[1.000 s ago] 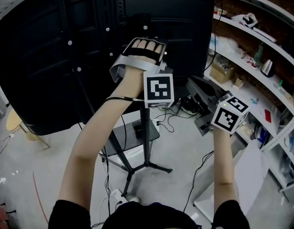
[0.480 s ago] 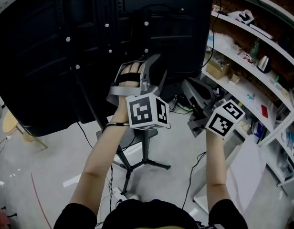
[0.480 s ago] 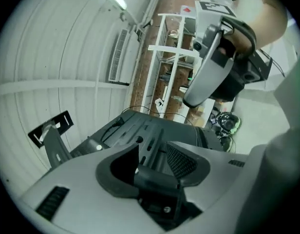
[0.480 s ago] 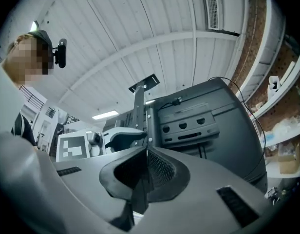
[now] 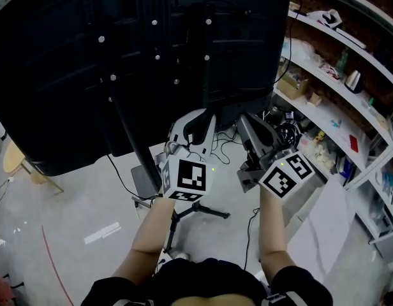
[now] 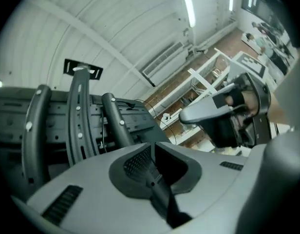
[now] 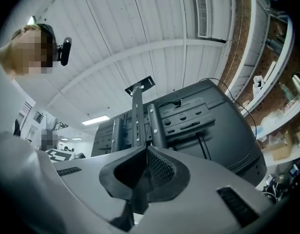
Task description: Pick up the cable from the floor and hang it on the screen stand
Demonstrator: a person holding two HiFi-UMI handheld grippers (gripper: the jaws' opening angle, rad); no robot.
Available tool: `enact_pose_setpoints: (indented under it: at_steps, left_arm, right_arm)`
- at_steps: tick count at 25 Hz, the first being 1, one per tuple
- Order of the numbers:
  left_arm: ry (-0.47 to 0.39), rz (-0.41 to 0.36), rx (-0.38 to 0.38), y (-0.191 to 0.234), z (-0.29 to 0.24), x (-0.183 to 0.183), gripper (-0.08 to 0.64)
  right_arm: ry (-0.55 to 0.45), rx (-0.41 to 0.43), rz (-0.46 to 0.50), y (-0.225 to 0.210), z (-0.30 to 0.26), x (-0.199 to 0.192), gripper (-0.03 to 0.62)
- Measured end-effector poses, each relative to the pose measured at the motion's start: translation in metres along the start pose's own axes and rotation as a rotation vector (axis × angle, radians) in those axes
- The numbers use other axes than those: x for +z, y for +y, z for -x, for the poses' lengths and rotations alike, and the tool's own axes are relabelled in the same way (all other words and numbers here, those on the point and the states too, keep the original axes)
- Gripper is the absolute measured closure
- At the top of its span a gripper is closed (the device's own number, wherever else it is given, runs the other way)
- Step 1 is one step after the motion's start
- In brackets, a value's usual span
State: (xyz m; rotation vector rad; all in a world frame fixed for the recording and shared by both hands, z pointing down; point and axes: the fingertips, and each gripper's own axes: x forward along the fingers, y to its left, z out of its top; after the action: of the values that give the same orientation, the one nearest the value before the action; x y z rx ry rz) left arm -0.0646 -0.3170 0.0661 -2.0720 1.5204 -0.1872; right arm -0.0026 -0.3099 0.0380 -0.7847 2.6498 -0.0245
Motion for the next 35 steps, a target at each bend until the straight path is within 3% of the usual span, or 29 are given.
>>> enact_pose_setpoints:
  at_steps: [3, 5, 10, 15, 20, 27, 32, 35]
  left_arm:
    - [-0.041, 0.190, -0.036, 0.001, 0.017, -0.009, 0.552]
    - [-0.043, 0.266, -0.050, -0.001, 0.028, -0.017, 0.552]
    - [-0.014, 0.315, -0.074, -0.018, 0.054, -0.037, 0.552]
    - [0.009, 0.454, -0.095, -0.034, 0.080, -0.062, 0.552]
    - [0.055, 0.486, -0.086, -0.032, 0.098, -0.084, 0.552]
    - [0.062, 0.456, -0.091, -0.020, 0.107, -0.092, 0.552]
    - [0.065, 0.467, -0.133, -0.023, 0.113, -0.098, 0.552]
    - [0.069, 0.475, -0.147, -0.021, 0.114, -0.103, 0.552]
  right_arm:
    - [0.002, -0.045, -0.002, 0.010, 0.001, -0.019, 0.567]
    - [0.012, -0.072, -0.005, 0.015, 0.002, -0.033, 0.567]
    - [0.032, -0.098, -0.029, 0.032, 0.007, -0.064, 0.568]
    - [0.047, -0.192, -0.028, 0.039, 0.022, -0.092, 0.568]
    - [0.087, -0.303, 0.036, 0.032, 0.041, -0.110, 0.569]
    - [0.075, -0.321, 0.053, 0.040, 0.036, -0.113, 0.569]
    - [0.025, -0.340, 0.150, 0.056, 0.040, -0.105, 0.569]
    - [0.026, -0.349, 0.154, 0.060, 0.039, -0.106, 0.569]
